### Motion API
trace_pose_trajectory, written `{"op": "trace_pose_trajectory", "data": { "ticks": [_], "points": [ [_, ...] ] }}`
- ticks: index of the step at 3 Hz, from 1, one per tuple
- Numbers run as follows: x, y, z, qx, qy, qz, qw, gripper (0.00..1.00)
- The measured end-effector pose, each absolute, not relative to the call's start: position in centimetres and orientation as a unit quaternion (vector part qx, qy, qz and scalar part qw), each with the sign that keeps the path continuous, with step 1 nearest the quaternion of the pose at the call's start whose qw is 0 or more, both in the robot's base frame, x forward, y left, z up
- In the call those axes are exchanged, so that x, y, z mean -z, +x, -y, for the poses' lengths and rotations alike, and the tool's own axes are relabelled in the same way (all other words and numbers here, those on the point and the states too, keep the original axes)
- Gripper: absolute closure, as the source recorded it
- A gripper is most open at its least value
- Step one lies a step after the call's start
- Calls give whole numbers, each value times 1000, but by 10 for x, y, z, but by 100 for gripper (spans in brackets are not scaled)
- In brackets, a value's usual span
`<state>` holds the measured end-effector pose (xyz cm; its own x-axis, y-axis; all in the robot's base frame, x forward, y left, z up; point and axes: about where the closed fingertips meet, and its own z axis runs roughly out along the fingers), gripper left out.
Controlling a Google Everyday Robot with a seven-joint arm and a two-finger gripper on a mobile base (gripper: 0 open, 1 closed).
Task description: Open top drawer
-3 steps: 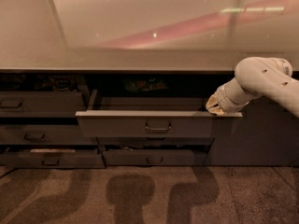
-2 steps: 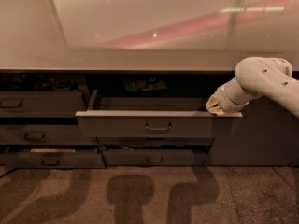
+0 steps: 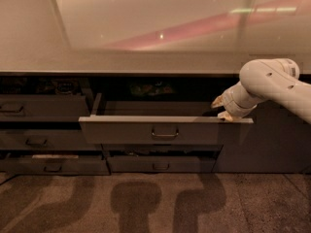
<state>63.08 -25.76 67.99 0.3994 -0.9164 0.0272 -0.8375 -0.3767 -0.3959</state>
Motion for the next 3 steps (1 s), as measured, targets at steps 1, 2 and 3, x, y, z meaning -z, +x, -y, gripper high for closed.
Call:
{"op": "trace_pose_trajectory", "data": {
  "ticks": [1, 2, 3],
  "points": [
    [-694, 631, 257, 122, -821, -534, 162, 0],
    [-694, 631, 257, 122, -821, -534, 162, 0],
    [-693, 623, 254, 119, -825, -530, 154, 0]
  ]
}}
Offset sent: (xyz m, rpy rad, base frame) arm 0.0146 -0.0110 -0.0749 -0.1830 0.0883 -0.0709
